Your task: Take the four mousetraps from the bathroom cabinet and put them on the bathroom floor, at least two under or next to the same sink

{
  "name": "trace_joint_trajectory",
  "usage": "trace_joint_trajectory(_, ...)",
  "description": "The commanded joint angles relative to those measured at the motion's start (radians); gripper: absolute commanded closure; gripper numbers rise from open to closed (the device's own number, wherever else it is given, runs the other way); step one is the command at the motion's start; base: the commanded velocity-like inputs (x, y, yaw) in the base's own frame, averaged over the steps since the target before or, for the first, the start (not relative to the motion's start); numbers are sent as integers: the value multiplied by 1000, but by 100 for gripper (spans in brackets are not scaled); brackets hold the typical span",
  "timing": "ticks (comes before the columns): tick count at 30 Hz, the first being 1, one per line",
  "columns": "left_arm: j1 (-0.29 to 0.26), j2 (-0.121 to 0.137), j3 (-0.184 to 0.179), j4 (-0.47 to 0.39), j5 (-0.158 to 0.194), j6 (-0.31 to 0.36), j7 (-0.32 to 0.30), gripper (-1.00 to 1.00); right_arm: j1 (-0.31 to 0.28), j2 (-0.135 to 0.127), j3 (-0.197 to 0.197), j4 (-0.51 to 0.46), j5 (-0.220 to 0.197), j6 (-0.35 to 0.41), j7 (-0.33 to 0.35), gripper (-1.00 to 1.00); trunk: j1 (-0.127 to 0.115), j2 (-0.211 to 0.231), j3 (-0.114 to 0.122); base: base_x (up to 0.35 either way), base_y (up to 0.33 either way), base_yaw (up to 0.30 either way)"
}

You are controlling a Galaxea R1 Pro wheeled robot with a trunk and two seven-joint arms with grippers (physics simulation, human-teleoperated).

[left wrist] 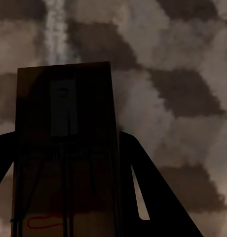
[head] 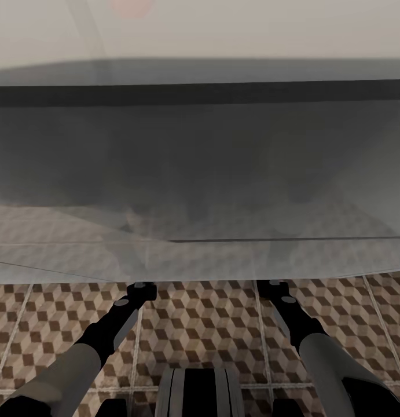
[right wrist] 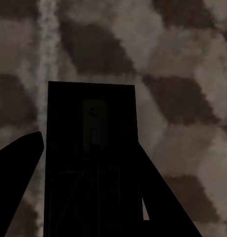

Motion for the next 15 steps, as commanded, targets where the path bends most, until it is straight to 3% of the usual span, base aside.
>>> trace_joint_trajectory(1, 0, 2, -8, -2, 7, 4, 6, 100, 0, 1, -4, 0, 8, 0, 1, 100, 0, 0, -1, 0, 0, 0)
trace_joint_trajectory(15, 0, 5, -7, -3, 8, 3, 6, 100, 0, 1, -4, 0, 8, -2, 1, 100, 0, 0, -1, 0, 0, 0)
